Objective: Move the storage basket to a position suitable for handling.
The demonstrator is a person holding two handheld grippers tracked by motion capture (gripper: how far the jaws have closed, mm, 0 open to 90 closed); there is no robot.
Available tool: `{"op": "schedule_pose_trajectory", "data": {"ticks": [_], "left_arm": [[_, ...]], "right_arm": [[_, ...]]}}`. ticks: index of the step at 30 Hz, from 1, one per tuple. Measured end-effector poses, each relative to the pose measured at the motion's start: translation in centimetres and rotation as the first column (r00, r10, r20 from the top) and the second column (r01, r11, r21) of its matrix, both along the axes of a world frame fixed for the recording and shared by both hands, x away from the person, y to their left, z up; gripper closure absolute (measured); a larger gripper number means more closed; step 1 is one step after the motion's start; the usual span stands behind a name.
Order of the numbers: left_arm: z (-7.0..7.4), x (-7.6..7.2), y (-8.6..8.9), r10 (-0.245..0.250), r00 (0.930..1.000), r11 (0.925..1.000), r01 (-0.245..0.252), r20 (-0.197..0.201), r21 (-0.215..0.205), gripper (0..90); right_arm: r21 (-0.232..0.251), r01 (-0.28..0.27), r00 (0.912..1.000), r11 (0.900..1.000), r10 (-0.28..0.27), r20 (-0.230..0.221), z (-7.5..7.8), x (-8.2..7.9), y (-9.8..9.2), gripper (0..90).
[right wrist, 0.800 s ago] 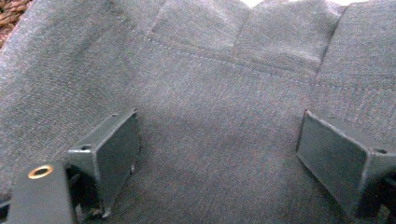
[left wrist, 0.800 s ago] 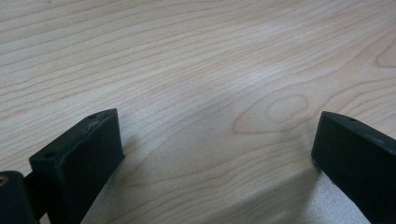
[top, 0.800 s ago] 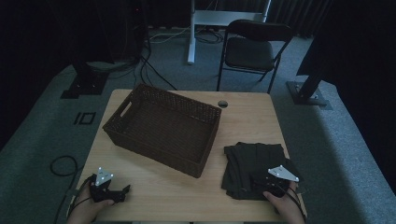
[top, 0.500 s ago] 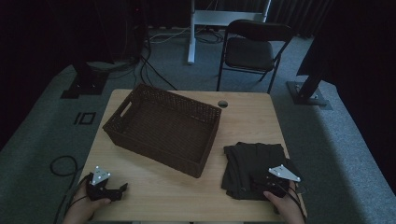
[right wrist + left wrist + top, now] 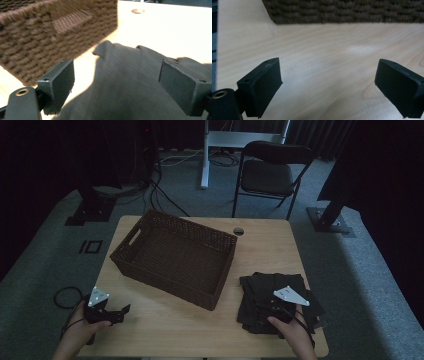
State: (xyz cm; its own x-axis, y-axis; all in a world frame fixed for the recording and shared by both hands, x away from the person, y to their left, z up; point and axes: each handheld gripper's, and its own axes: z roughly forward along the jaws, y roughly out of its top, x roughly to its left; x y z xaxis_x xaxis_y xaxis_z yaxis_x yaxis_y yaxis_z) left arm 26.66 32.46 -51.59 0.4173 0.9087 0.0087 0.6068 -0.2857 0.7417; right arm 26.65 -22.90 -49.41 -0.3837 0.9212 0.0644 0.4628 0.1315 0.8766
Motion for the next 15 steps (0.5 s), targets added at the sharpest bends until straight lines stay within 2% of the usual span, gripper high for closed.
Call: {"op": "schedule_pose_trajectory", "data": {"ticks": [7, 15], "left_arm": [[2.1, 1.3, 0.6, -0.009, 0.9991, 0.9996, 0.010, 0.042, -0.027, 7.6], [4.8, 3.2, 1.5, 0.007, 0.9952, 0.9987, -0.002, 0.098, -0.051, 7.6]], "right_arm": [[-0.002, -0.054, 0.9985, 0.999, 0.054, 0.014, 1.0, 0.8, 2.6, 12.9], [0.022, -0.074, 0.9971, 0.997, 0.074, 0.017, 1.7, 1.3, 4.3, 12.9]]}}
